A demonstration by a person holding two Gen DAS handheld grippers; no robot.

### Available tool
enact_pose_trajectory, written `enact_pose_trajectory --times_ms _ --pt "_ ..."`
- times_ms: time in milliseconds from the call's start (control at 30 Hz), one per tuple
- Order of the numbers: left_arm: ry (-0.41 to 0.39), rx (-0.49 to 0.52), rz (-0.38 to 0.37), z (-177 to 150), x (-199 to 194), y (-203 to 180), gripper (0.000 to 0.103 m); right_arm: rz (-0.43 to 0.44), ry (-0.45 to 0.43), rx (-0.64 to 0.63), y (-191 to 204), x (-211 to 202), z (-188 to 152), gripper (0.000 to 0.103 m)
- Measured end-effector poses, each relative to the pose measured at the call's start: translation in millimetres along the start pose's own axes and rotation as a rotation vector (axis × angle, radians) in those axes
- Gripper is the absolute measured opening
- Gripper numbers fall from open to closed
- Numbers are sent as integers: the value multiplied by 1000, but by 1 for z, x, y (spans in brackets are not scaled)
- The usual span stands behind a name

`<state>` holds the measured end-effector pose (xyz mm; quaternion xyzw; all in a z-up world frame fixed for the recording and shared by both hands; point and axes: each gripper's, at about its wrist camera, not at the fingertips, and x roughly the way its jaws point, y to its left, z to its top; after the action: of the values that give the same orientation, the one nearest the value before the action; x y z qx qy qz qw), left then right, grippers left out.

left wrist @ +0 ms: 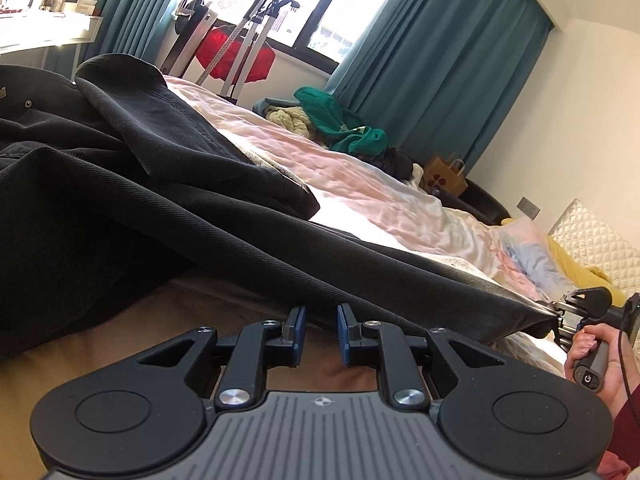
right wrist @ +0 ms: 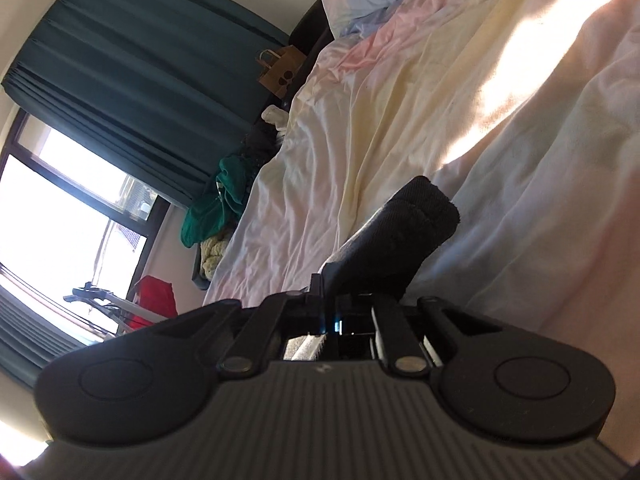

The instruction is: Fold clothes

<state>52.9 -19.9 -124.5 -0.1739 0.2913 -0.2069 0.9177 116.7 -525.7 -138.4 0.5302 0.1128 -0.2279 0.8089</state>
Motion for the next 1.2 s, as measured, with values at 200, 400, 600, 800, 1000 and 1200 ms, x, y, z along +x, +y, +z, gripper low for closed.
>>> enact_pose_trajectory --times_ms 200,400,600,800,1000,1200 --pt "33 -50 19 5 -10 4 41 -53 58 79 -18 12 -5 8" --pt "132 -61 206 22 -53 18 57 -72 80 43 -13 13 -8 8" --pt "141 -310 327 41 -125 79 85 -115 126 3 -11 11 -10 11" --pt "102 -735 338 36 -168 150 93 -126 172 49 -20 10 -7 22" --pt "67 -967 341 17 -165 187 91 -115 198 132 -37 5 0 29" --pt "-25 -1071 373 15 -148 209 77 -108 210 141 -41 6 0 35"
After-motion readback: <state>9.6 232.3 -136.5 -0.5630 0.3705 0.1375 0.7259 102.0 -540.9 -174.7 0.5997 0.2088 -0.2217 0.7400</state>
